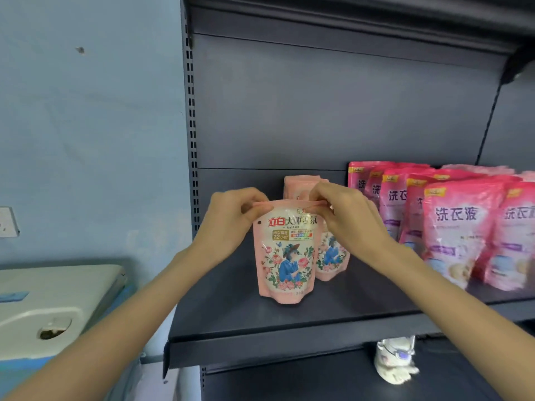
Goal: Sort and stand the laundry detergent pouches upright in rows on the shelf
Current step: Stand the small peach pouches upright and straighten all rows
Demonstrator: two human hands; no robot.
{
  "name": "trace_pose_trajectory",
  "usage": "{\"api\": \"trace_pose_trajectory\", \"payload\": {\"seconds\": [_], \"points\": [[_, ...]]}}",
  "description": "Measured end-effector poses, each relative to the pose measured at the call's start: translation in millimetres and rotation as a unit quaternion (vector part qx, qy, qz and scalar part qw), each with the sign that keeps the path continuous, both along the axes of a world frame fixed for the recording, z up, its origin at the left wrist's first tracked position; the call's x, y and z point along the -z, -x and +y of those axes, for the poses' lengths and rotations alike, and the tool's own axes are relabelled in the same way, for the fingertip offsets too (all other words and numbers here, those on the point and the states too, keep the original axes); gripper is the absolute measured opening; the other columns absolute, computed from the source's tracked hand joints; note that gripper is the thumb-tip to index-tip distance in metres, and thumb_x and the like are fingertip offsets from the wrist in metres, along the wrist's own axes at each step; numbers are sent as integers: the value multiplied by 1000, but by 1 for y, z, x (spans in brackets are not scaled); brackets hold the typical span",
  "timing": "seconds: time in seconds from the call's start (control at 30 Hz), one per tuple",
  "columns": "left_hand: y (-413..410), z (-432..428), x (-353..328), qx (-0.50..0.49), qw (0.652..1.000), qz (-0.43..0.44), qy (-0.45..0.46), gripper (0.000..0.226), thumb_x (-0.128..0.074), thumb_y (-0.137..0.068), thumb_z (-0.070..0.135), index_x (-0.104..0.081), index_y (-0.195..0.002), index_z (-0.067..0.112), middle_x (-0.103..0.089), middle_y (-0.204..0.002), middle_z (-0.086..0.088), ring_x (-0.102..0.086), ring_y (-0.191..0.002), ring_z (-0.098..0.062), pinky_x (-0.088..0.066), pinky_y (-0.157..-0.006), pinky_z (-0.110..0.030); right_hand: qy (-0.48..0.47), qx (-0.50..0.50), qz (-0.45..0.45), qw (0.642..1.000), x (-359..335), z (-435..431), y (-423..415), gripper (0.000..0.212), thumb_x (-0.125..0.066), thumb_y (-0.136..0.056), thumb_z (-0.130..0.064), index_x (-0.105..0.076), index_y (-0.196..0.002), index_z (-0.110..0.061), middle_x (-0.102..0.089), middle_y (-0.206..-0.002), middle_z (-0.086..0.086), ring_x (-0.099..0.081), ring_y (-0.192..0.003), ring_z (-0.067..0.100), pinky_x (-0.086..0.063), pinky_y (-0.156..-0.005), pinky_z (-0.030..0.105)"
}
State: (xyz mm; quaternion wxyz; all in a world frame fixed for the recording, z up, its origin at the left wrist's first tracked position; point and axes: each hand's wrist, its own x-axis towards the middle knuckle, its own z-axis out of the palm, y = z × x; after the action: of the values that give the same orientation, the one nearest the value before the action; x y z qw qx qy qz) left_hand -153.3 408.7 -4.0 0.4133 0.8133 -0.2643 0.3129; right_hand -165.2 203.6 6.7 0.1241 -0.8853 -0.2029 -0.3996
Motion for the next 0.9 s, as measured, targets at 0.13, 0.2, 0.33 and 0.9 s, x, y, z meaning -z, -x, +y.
{"api": "trace_pose_trajectory", "payload": {"seconds": [0.13, 0.2, 0.33, 0.9], "points": [[-9, -29, -1, 3, 1000, -7, -29, 9, -63, -87, 20, -71, -86, 15, -70, -81, 7, -63, -74, -1, -48, -67, -11, 9, 6, 2, 1000, 2, -30, -7, 7, -56, -88, -7, -55, -84, -14, -64, -84, -2, -57, -75, 21, -47, -60, 37], [-15, -43, -1, 1, 999, -7, -32, 10, -63, -87, 22, -71, -87, 15, -71, -83, 6, -64, -74, -2, -50, -71, -15, 7, 5, 7, 1000, 2, -44, -13, 7, -56, -89, -9, -55, -85, -14, -63, -84, -3, -57, -74, 21, -49, -60, 38], [-27, -68, 2, -7, 999, -5, -33, 11, -63, -87, 22, -71, -89, 14, -71, -85, 7, -65, -77, -4, -53, -74, -25, 12, -8, 12, 1000, 1, -71, -25, 5, -56, -90, -12, -56, -86, -14, -63, -85, -4, -58, -75, 20, -48, -58, 36], [-18, -115, 24, -61, 993, 28, 99, 20, -69, -81, 19, -64, -100, 20, -69, -83, 9, -64, -75, -4, -51, -69, -14, -308, -218, 217, 900, 49, -119, -45, 40, -71, -81, -18, -43, -107, -28, -59, -99, -16, -61, -80, 0, -50, -67, 14]]}}
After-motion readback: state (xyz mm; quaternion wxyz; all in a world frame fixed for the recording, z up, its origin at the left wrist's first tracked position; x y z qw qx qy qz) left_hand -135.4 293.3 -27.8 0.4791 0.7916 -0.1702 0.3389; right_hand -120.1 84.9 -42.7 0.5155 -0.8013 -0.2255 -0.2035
